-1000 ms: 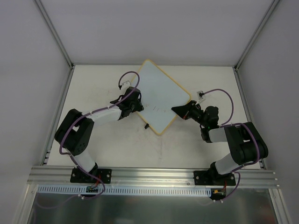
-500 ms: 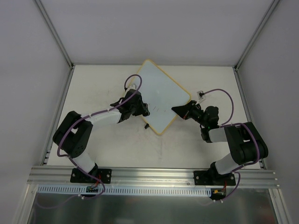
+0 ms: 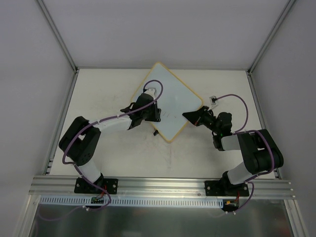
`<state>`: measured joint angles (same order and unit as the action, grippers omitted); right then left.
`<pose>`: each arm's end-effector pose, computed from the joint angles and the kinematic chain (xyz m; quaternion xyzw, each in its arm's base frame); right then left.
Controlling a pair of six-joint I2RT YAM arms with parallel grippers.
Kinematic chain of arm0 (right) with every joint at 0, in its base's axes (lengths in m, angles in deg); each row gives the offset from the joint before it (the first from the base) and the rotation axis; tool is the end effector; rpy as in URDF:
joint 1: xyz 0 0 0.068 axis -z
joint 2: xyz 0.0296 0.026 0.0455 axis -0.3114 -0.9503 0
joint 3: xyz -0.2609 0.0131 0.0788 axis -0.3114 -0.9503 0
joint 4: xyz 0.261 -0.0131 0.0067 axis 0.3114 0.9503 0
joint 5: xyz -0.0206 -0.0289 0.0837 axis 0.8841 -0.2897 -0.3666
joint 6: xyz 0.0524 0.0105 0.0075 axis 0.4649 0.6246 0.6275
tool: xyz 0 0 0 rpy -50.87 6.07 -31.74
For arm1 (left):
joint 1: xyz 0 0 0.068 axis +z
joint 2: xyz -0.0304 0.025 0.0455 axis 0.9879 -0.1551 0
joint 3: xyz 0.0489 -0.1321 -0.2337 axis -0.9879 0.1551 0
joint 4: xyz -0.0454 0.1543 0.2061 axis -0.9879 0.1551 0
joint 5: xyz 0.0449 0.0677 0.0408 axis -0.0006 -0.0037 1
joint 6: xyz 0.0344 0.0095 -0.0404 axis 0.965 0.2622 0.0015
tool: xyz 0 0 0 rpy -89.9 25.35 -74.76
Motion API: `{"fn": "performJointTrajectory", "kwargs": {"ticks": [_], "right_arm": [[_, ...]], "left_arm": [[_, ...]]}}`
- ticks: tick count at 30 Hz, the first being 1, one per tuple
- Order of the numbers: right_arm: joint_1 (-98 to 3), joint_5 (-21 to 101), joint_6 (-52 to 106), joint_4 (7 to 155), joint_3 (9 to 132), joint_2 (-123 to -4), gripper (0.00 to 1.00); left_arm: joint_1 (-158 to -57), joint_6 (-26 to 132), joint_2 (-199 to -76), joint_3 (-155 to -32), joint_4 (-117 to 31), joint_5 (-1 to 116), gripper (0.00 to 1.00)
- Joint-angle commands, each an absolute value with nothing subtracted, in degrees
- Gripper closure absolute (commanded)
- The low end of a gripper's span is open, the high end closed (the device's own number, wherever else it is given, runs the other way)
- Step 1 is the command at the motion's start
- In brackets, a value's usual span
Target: Erase the whiteboard
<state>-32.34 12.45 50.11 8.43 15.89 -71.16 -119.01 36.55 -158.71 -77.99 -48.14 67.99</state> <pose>0.2520 0.0850 0.1827 -0.1323 0.6696 0.4524 0.5740 0.2920 -0.2258 0.2070 0.0647 0.8737 -0.2498 0.4125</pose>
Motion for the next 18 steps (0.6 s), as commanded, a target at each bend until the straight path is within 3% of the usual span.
{"fn": "performJointTrajectory", "kwargs": {"ticks": [1,18], "right_arm": [[-35.63,1.53,46.92,-4.60,17.55,-70.69,1.00],[-35.63,1.45,46.83,-4.60,17.55,-70.78,1.00]], "left_arm": [[-127.04,41.11,-164.12,-81.59,-59.99,49.89,1.00],[-136.88,59.57,-163.60,-87.04,-52.79,43.73,1.00]]}}
